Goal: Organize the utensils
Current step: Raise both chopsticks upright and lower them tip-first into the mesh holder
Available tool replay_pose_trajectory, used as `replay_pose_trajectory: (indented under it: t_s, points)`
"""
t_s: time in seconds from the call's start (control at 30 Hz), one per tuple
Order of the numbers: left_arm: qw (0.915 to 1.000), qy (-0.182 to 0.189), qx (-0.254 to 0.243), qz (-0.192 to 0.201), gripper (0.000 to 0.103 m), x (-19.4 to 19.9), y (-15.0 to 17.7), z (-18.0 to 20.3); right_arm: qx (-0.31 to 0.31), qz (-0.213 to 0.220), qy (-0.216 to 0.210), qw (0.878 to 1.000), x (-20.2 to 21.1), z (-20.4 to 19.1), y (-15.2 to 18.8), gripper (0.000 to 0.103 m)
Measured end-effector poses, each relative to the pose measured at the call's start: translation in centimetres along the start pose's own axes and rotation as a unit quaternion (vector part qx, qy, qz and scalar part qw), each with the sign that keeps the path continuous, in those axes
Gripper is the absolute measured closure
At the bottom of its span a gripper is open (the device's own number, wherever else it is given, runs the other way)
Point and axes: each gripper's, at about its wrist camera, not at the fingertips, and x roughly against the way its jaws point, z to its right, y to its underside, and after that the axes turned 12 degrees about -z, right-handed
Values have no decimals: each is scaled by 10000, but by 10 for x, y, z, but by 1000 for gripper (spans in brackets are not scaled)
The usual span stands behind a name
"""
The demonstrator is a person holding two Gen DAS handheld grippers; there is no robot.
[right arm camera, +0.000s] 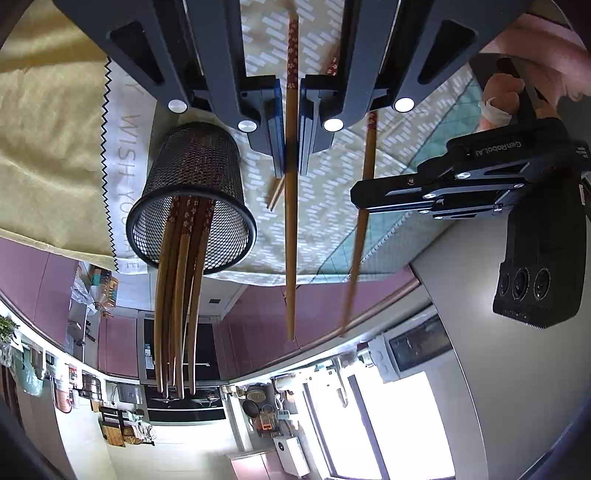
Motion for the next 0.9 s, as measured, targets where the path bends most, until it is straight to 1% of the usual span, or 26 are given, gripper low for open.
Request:
replay_pose_trajectory:
  t_s: [0.27, 0.47, 0.9]
  points:
    - [9993, 322, -46, 206, 95, 23, -5, 7, -26, 236, -59, 9997, 18, 3, 0, 97]
    - [9983, 440, -101, 357, 95, 31, -11, 12, -13, 435, -37, 9990, 32, 4, -6, 97]
    - [9967, 461, -250, 616, 95, 36, -36, 24, -11, 783, 141, 9968, 56, 13, -17, 97]
